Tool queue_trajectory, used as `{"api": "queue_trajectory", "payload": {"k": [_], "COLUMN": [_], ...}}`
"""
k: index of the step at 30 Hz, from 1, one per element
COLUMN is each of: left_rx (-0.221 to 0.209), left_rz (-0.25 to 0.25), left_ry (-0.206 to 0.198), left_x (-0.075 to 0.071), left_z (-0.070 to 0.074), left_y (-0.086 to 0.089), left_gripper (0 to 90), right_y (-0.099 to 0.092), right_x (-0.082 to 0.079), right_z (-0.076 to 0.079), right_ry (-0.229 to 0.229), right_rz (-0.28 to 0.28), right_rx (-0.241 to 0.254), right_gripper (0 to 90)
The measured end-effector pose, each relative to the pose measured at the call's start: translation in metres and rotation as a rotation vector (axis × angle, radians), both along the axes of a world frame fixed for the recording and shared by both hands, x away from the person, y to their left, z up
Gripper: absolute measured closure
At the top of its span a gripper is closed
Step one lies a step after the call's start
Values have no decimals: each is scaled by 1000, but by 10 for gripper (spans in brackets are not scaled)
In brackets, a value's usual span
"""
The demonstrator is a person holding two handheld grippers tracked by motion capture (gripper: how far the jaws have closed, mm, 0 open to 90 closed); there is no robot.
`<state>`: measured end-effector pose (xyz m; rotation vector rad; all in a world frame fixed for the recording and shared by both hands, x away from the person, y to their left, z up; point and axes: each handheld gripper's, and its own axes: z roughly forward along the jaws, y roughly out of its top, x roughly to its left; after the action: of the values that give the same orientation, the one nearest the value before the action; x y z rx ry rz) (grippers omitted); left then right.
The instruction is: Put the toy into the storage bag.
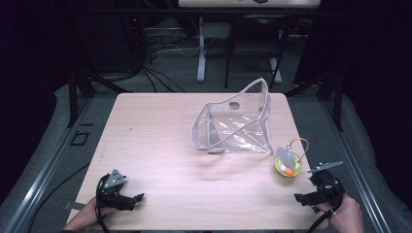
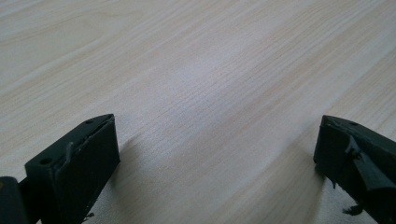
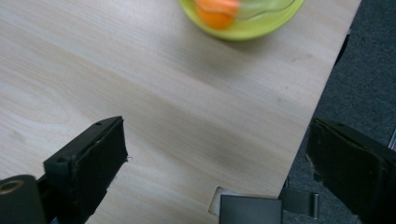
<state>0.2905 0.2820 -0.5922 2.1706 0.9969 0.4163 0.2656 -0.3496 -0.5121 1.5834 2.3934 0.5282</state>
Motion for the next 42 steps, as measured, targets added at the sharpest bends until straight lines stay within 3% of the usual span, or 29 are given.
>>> {"api": "queue_trajectory", "payload": {"k": [11,23,26,28,30,32,42], "left_rx": [1,-1,0,-1,0,0,1], "left_rz": [-2,1,0,1,0,0,0], "left_ry": [0,1,0,1,0,0,0], "left_x": [0,0,0,0,0,0,0], "left_z": [0,0,0,0,0,0,0], "left_y": [0,0,0,0,0,0,0], "left_gripper": [0,0,0,0,0,0,0], "right_y": [-4,3,3,3,5,8,16], "right_x": [11,37,43,47,51,55,78], "right_z": [32,65,74,80,86,90,104], "right_ry": [-64,-79,-84,-94,-105,-114,-82], "right_rz": [17,70,81,85,92,94,103], "right_rx": [-10,-25,-24,-13,-44,-63,-141], "right_gripper": [2,2,133,157,244,259,479]}}
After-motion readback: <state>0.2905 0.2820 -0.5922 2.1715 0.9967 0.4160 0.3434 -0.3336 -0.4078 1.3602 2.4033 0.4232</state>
